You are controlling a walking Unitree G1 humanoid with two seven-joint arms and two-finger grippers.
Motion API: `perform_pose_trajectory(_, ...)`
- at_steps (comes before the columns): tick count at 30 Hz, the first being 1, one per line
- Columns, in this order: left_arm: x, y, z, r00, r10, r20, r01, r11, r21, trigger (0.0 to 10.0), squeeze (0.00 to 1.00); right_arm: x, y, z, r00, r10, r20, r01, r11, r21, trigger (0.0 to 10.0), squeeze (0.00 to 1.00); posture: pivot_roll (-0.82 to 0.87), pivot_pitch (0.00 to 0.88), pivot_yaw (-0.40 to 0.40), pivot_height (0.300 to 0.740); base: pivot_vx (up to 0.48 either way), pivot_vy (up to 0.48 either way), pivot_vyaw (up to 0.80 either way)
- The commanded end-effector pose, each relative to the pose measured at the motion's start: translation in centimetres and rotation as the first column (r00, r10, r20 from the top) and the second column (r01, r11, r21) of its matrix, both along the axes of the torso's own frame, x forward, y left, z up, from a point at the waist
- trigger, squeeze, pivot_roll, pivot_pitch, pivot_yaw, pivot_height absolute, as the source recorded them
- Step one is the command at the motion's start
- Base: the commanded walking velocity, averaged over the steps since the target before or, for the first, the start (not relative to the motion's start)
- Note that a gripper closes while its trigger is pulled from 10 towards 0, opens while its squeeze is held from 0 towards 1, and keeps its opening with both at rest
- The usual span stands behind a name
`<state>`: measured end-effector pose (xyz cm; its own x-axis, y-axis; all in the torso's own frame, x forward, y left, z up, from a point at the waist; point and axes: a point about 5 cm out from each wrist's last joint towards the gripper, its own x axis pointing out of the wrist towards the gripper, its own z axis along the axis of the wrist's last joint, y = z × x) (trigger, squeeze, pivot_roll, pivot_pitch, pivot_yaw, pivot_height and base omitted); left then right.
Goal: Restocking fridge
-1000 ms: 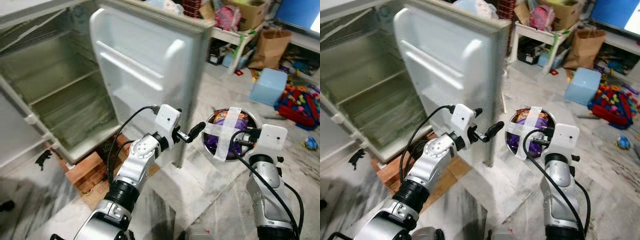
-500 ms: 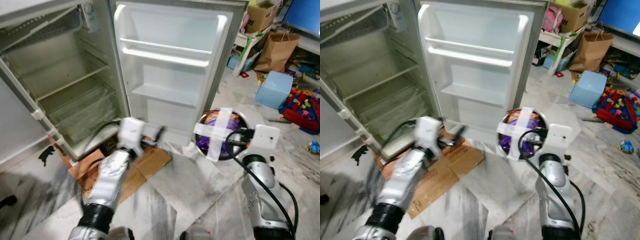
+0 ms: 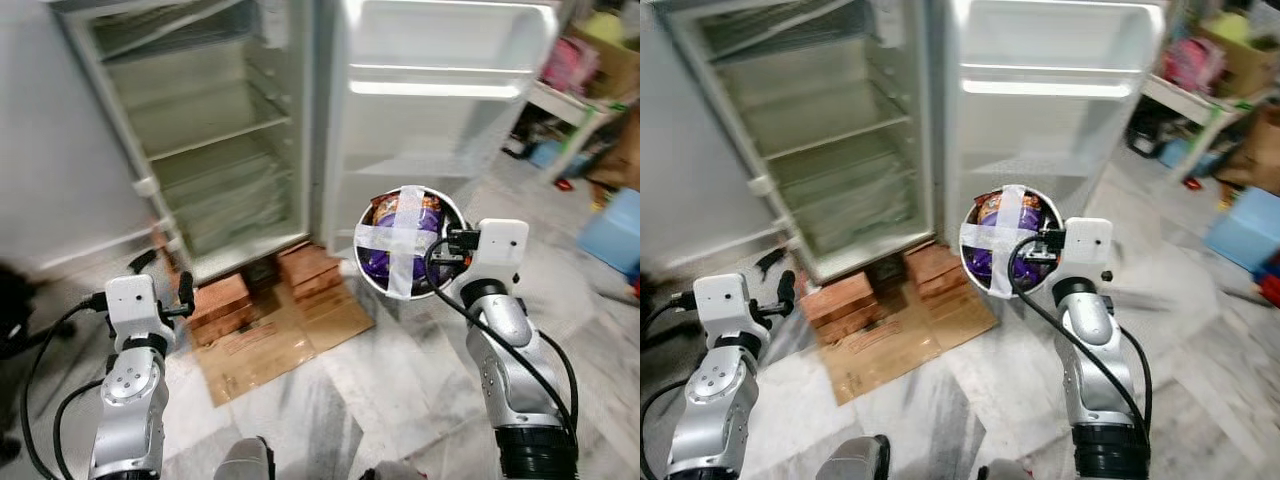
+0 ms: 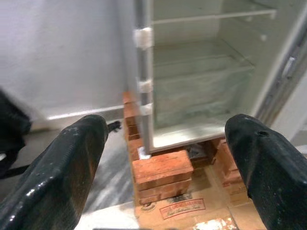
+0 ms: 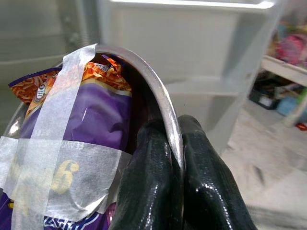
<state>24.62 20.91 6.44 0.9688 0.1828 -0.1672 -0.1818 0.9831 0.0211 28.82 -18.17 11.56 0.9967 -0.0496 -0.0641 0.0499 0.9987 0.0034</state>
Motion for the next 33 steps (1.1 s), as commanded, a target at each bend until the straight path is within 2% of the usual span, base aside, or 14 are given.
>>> perform_pose_trajectory(1, -0.2, 0.2, 0.4, 1.000, 0.010, 0.006, -0.010, 1.000, 0.006, 10.0, 0.00, 0.2, 0.3, 0.3, 1.000, 0.011, 0.025, -0.012, 1.000, 0.016, 10.0, 0.00, -0.01, 0.064, -0.042, 0.740, 0.334, 0.000, 0.74)
perform_pose_trajectory(8, -0.1, -0.2, 0.8, 1.000, -0.002, 0.013, 0.002, 1.000, 0.007, 10.0, 0.00, 0.5, 1.4, 0.3, 0.998, 0.054, 0.029, -0.055, 0.998, 0.042, 10.0, 0.00, -0.01, 0.065, -0.038, 0.740, 0.424, 0.000, 0.68)
perform_pose_trajectory(11, 0.2, -0.4, 0.9, 1.000, 0.000, 0.011, 0.000, 1.000, 0.008, 10.0, 0.00, 0.7, 2.4, 0.7, 0.990, 0.129, 0.061, -0.131, 0.991, 0.032, 10.0, 0.00, -0.01, 0.066, -0.037, 0.740, 0.470, 0.000, 0.00)
perform_pose_trajectory(28, 0.9, -1.2, 1.2, 1.000, 0.006, 0.016, -0.006, 1.000, 0.013, 10.0, 0.00, 1.8, 3.4, 1.0, 0.983, 0.174, 0.060, -0.175, 0.985, 0.008, 10.0, 0.00, -0.01, 0.060, -0.038, 0.740, 0.448, 0.000, 0.00)
perform_pose_trajectory(33, 0.9, -1.1, 1.2, 0.999, 0.044, 0.015, -0.044, 0.999, 0.007, 10.0, 0.00, 1.8, 4.4, 0.5, 0.966, 0.255, 0.039, -0.256, 0.967, 0.008, 10.0, 0.00, 0.00, 0.060, -0.040, 0.740, 0.223, 0.000, 0.00)
